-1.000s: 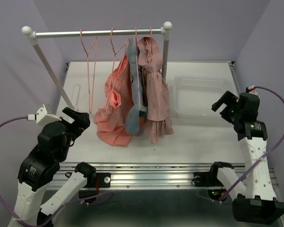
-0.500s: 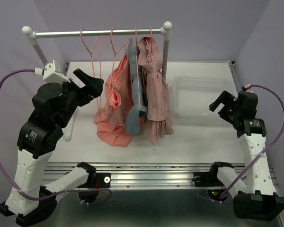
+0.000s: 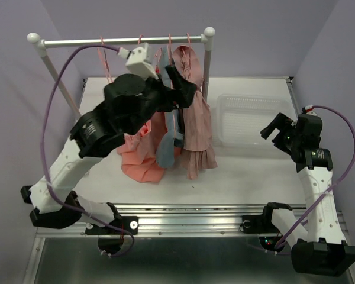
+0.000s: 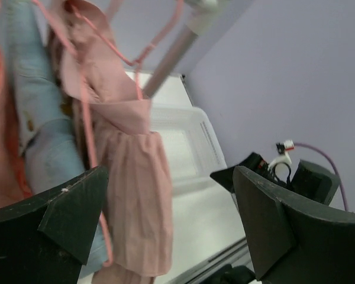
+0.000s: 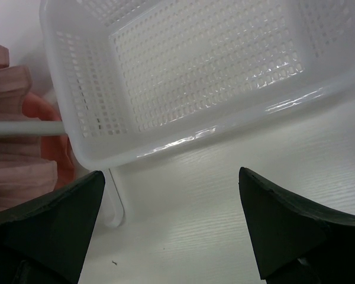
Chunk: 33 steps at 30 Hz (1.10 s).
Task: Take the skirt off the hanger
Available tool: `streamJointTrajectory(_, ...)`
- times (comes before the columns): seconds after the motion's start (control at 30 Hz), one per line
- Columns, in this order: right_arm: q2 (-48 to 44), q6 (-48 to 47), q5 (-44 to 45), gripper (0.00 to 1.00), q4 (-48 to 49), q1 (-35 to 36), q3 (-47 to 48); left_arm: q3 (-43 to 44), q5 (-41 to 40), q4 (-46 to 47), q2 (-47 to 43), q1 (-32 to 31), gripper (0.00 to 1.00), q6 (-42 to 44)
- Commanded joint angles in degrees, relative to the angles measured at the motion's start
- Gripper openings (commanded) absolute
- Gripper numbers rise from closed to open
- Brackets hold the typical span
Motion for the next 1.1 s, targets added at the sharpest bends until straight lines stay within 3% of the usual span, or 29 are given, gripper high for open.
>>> streamJointTrajectory(0.0, -0.2, -0.6, -0.7, 1.00, 3.2, 0.0, 1.2, 8.7, -11.8, -0.8, 7.3, -6.7, 0.99, 3.1)
streamJointTrajectory(0.3, -1.5, -1.0, -1.0, 1.00, 3.0, 0.0, 0.8, 18.7, -24.8, -3.3, 20.2, -7.1, 0.99, 3.6)
streamJointTrajectory(0.63, -2.5, -1.6, -0.9, 1.00, 2.9, 0.0, -0.1, 17.9, -26.2, -0.2, 25.7, -5.1, 0.96, 4.2)
streamJointTrajectory(0.77, -2.3, -1.5, -1.7, 1.00, 3.0, 0.0, -0.4, 14.6, -25.7, 4.1, 26.4, -4.1, 0.89, 6.0)
streamJointTrajectory(1.07, -1.9, -1.8, -2.3, 1.00, 3.7, 0.0, -1.1, 18.5, -24.5, 7.7, 30.9, 0.4, 0.70, 8.8)
